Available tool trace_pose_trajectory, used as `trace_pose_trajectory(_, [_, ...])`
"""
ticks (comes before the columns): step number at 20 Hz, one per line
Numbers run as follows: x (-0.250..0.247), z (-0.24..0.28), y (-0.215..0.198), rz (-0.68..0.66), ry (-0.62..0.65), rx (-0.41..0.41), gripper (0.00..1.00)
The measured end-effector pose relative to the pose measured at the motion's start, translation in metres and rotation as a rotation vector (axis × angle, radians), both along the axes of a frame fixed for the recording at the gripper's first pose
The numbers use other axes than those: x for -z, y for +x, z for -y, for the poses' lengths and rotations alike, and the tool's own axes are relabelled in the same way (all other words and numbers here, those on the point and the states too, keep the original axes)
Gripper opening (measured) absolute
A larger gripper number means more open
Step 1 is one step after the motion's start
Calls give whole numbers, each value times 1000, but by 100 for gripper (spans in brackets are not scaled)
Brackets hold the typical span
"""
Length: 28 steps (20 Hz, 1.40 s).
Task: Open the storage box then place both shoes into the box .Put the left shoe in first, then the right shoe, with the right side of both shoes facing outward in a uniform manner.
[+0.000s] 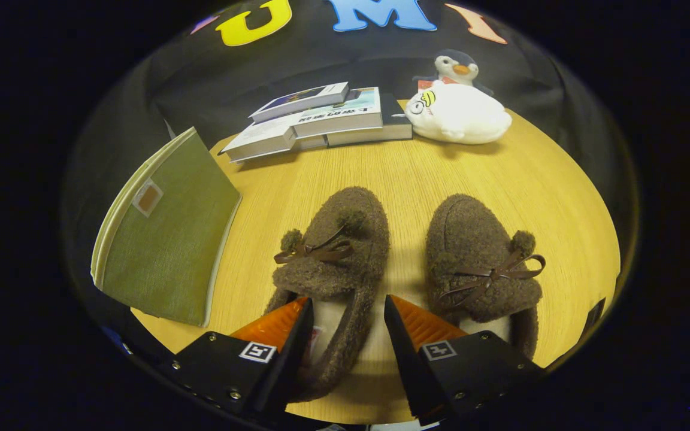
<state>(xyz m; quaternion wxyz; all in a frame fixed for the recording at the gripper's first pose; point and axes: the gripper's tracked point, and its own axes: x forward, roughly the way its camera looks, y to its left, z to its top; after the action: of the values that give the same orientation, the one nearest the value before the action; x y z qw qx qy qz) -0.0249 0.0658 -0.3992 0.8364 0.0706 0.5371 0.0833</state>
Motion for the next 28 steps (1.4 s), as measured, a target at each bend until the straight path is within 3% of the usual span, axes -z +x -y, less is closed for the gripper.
trace_pose_trajectory(2, [1,-4,2,-9,33,17,75])
trace_pose_trajectory(3, [1,-3,2,-16,37,34,50])
trace_pose_trajectory(4, [3,-4,1,-27,42,39,45])
trace_pose_trajectory(6, [-2,2,2,-25,41,71,45])
trace_pose_trajectory(7, [3,0,2,-50,63,87,17])
trace_pose_trajectory(9, [-1,4,2,-66,72,129,17])
trace_pose_trajectory(11, [-1,4,2,-94,108,184,0])
trace_pose_trajectory(19, [-61,-20,22,-80,244,245,0])
trace_pose_trajectory(28, [-141,-72,53,-12,347,237,0])
